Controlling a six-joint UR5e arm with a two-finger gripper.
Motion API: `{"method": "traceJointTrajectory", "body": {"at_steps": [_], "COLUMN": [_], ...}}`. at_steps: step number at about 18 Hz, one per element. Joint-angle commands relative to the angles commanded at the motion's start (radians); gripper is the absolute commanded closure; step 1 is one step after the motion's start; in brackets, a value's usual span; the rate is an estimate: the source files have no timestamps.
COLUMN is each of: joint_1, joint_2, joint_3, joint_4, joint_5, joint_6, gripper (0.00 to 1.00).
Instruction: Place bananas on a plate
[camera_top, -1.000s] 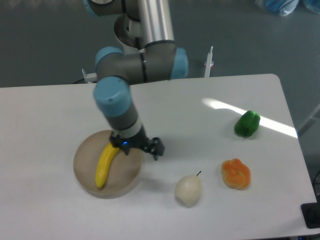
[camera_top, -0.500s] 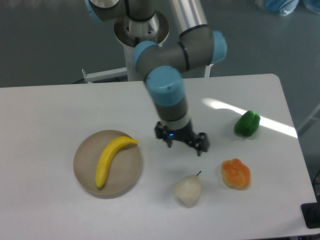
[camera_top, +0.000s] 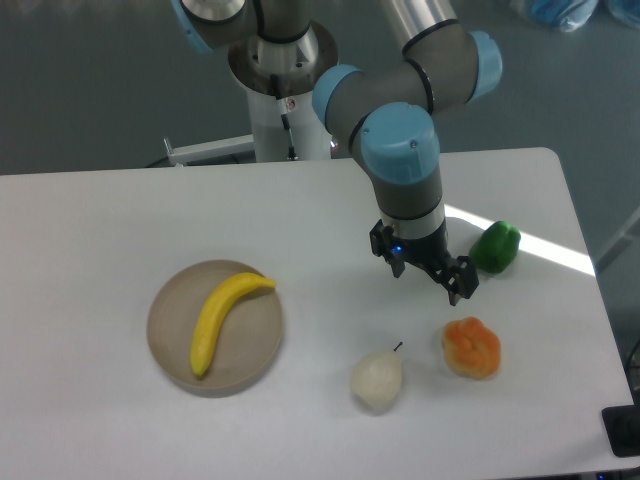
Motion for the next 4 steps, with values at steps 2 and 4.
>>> {"method": "traceJointTrajectory", "body": {"at_steps": [2,4], "joint_1": [0.000,0.000], "joint_2": [-0.002,-0.002], "joint_3": [0.000,0.000], "joint_4": [0.000,0.000], "joint_5": [0.000,0.000], "joint_6": [0.000,-0.003], "gripper": [0.00,0.00]}}
